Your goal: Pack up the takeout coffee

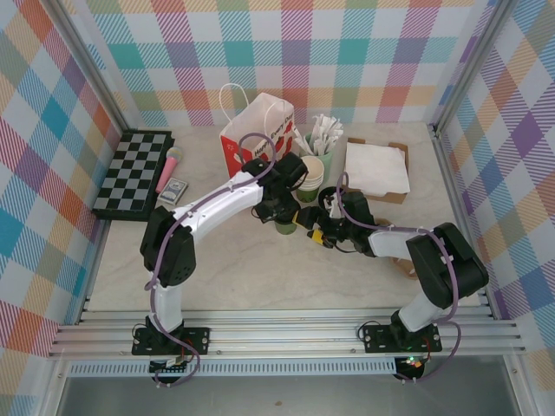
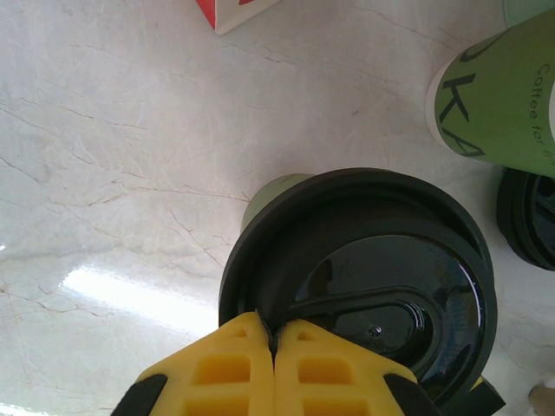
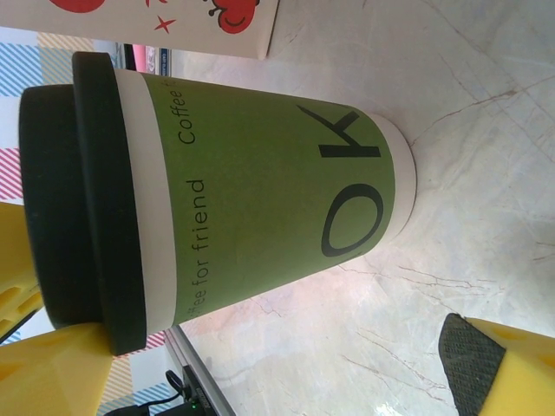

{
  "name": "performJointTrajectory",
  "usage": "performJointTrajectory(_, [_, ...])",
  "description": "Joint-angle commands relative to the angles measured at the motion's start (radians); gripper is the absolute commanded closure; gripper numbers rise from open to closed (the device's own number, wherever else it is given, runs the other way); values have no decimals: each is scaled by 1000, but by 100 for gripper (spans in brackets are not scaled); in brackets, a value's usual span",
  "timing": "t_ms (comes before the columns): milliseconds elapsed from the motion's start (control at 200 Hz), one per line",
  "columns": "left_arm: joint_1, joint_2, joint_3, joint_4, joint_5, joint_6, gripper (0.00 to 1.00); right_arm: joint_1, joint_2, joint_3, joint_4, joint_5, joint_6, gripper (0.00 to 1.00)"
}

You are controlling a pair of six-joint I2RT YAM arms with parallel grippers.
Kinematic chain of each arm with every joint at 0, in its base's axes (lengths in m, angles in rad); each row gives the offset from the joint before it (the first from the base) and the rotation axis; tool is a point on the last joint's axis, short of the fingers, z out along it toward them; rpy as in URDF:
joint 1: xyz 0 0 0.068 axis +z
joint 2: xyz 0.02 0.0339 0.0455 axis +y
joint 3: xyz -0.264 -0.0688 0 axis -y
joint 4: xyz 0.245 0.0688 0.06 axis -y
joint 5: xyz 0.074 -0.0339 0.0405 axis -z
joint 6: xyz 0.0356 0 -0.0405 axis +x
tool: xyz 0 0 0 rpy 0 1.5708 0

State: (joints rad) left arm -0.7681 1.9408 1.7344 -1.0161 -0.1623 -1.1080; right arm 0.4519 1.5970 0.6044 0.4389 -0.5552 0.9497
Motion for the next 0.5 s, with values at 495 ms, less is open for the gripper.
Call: performJointTrajectory(495, [-15,99,-59,-45,4,15,100,11,9,70,-290,54,-90,3])
